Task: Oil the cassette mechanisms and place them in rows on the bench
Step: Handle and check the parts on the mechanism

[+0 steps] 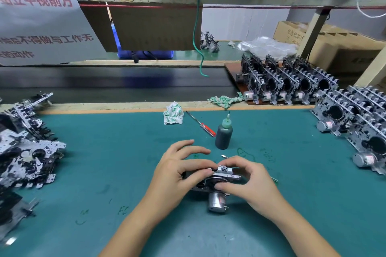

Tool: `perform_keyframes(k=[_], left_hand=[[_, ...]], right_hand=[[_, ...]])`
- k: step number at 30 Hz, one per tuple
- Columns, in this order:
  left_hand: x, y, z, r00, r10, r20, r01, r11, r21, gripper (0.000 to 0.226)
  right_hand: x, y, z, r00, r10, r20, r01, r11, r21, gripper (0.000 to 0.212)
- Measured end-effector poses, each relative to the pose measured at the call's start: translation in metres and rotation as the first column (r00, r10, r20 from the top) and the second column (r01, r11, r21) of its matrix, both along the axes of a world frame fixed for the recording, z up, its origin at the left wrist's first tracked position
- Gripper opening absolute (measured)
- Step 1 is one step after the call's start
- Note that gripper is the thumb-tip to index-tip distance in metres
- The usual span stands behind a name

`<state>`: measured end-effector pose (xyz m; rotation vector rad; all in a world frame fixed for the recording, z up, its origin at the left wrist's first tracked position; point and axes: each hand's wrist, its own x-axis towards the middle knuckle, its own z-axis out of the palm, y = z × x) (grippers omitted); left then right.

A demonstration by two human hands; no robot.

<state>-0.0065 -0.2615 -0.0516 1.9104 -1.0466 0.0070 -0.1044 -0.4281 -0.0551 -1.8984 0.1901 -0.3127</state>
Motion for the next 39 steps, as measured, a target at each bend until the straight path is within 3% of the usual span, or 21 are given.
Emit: perform_keyframes(k=[3, 6, 8, 10, 12, 14, 22, 27, 28, 30, 32, 36, 39], left_hand=[[-0.001, 0.000, -0.001, 1.000, 0.011, -0.018, -0.011, 1.000, -0.003, 0.022], [-0.001, 0.001, -0.003, 1.000, 0.003, -0.018, -0.003, 1.000, -0.001, 0.021], [0.000, 0.001, -0.004, 1.000, 0.000, -0.019, 0.000, 1.000, -0.008, 0.023], [-0.001, 0.000, -0.004, 1.000, 0.005, -0.017, -0.006, 1.000, -0.016, 0.022], [-0.001, 0.000, -0.004, 1.000, 0.012, -0.016, -0.012, 1.000, -0.021, 0.022], [-0.001, 0.000, -0.003, 1.000, 0.015, -0.019, -0.015, 1.000, -0.025, 0.022], [-0.003, 0.000, 0.001, 0.999, 0.012, -0.032, -0.013, 0.999, -0.030, 0.022], [0.000, 0.007, 0.010, 0.995, -0.042, -0.096, 0.041, 0.999, -0.009, 0.025], [0.002, 0.011, 0.011, 0.998, -0.014, -0.067, 0.014, 1.000, -0.002, 0.023], [0.005, 0.017, 0.015, 0.998, 0.053, 0.040, -0.053, 0.999, 0.009, 0.014], [0.007, 0.023, 0.019, 0.981, 0.089, 0.174, -0.095, 0.995, 0.027, 0.020], [0.008, 0.024, 0.025, 0.949, 0.045, 0.313, -0.076, 0.993, 0.087, 0.026], [0.010, 0.020, 0.028, 0.917, 0.018, 0.399, -0.066, 0.992, 0.108, 0.024]], right_hand=[[-0.004, 0.000, 0.002, 0.999, 0.033, -0.001, -0.033, 0.999, 0.004, 0.031], [-0.013, -0.004, -0.001, 0.995, 0.062, -0.074, -0.075, 0.979, -0.191, 0.038], [-0.022, -0.006, -0.004, 0.998, -0.059, -0.022, 0.041, 0.871, -0.489, 0.038], [-0.027, -0.004, -0.010, 0.982, -0.100, 0.160, 0.184, 0.692, -0.698, 0.032], [-0.030, -0.002, -0.017, 0.964, -0.064, 0.257, 0.244, 0.594, -0.766, 0.034], [-0.031, -0.003, -0.021, 0.963, -0.052, 0.266, 0.248, 0.568, -0.785, 0.035], [-0.029, -0.004, -0.006, 0.977, -0.078, 0.199, 0.206, 0.584, -0.785, 0.037], [-0.014, -0.001, 0.022, 0.982, -0.115, 0.147, 0.175, 0.843, -0.509, 0.037], [-0.010, 0.000, 0.027, 0.990, -0.064, 0.128, 0.124, 0.828, -0.547, 0.039], [-0.002, 0.004, 0.033, 0.995, 0.060, 0.074, 0.009, 0.710, -0.704, 0.044], [0.003, 0.004, 0.037, 0.989, 0.131, 0.069, -0.028, 0.625, -0.780, 0.042], [0.005, 0.004, 0.038, 0.978, 0.127, 0.167, 0.028, 0.709, -0.705, 0.027], [0.007, 0.003, 0.038, 0.984, 0.095, 0.153, 0.023, 0.777, -0.629, 0.018]])
